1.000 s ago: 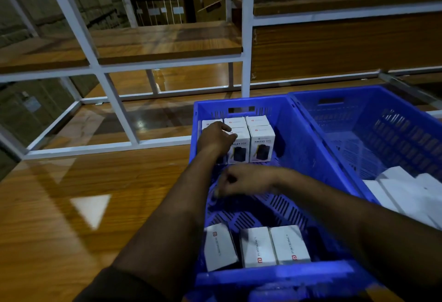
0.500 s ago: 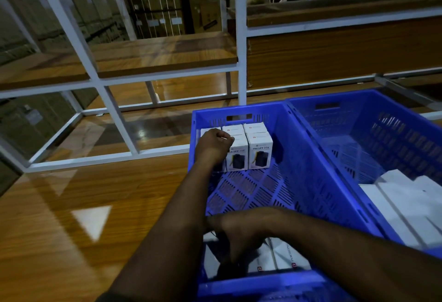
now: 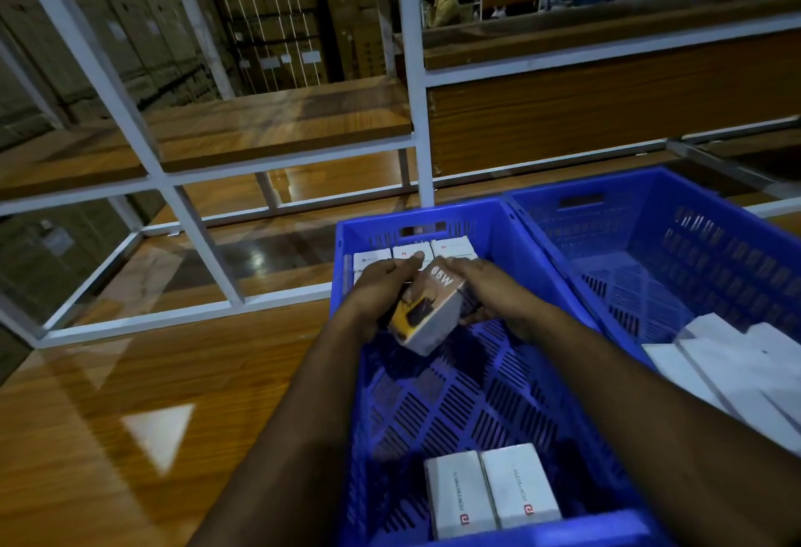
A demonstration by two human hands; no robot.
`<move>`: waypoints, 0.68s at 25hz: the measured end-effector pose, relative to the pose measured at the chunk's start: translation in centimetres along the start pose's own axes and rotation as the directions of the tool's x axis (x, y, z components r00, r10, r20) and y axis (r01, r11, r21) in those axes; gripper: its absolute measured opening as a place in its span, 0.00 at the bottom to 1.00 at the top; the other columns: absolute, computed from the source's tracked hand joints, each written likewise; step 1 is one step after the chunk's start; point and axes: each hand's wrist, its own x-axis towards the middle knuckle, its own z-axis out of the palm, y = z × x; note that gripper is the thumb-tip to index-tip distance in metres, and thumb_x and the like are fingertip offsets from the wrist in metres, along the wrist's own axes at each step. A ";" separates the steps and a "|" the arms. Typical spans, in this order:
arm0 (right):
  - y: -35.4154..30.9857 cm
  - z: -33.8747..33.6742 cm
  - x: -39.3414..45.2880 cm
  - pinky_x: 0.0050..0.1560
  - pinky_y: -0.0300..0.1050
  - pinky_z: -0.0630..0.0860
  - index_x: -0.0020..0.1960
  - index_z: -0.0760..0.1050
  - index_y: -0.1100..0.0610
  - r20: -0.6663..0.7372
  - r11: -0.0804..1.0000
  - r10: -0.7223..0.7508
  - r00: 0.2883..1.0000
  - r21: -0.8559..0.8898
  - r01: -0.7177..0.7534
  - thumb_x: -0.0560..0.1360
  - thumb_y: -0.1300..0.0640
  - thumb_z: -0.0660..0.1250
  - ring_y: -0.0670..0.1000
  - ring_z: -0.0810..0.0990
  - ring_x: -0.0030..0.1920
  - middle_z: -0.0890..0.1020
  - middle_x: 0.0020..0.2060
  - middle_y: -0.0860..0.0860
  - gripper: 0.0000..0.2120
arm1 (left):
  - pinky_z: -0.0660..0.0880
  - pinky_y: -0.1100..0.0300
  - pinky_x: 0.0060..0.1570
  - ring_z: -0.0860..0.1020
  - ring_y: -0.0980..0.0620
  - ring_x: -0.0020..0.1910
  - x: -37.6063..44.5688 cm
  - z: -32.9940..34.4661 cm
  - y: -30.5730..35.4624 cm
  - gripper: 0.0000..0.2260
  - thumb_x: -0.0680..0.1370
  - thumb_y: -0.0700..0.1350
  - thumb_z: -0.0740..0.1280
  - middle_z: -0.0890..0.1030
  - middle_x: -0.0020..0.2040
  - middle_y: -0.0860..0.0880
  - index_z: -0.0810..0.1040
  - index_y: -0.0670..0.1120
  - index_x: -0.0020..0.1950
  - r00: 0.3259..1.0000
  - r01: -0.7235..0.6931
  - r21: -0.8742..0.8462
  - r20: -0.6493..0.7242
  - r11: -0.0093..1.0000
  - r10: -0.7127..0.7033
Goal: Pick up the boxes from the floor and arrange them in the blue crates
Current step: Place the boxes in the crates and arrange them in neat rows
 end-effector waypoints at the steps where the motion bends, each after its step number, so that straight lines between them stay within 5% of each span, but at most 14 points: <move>1: 0.1 -0.3 0.4 0.38 0.48 0.83 0.60 0.75 0.57 -0.047 0.999 0.024 0.999 0.035 -0.022 0.76 0.36 0.62 0.55 0.83 0.47 0.83 0.51 0.59 0.26 | 0.80 0.56 0.44 0.84 0.47 0.45 -0.1 0.1 -0.1 0.17 0.78 0.55 0.70 0.86 0.51 0.43 0.81 0.41 0.55 0.999 -0.031 0.068 0.034 0.997 0.029; 7: -0.5 -0.4 0.8 0.42 0.52 0.83 0.53 0.78 0.57 -0.175 0.993 0.090 0.981 0.094 -0.074 0.80 0.35 0.54 0.55 0.83 0.43 0.83 0.43 0.56 0.26 | 0.80 0.57 0.45 0.83 0.49 0.51 -0.6 0.9 -0.1 0.20 0.72 0.51 0.78 0.83 0.55 0.48 0.78 0.47 0.60 0.987 -0.153 0.307 0.099 0.939 0.128; 12: -1.0 -0.2 0.8 0.55 0.56 0.81 0.48 0.80 0.52 -0.217 0.968 0.098 0.971 0.246 -0.043 0.81 0.34 0.51 0.55 0.84 0.45 0.85 0.43 0.54 0.28 | 0.77 0.60 0.36 0.86 0.51 0.45 -0.8 0.6 0.6 0.15 0.80 0.57 0.66 0.86 0.53 0.46 0.79 0.49 0.60 0.995 -0.073 0.026 0.072 0.997 0.071; 17: -0.9 0.1 0.7 0.54 0.56 0.80 0.59 0.78 0.50 -0.139 0.911 0.096 0.986 0.411 -0.031 0.81 0.34 0.51 0.56 0.84 0.52 0.85 0.50 0.54 0.25 | 0.76 0.67 0.27 0.85 0.57 0.36 -1.0 1.1 0.8 0.14 0.84 0.56 0.56 0.86 0.46 0.50 0.77 0.51 0.60 0.994 0.035 -0.220 0.107 0.975 -0.011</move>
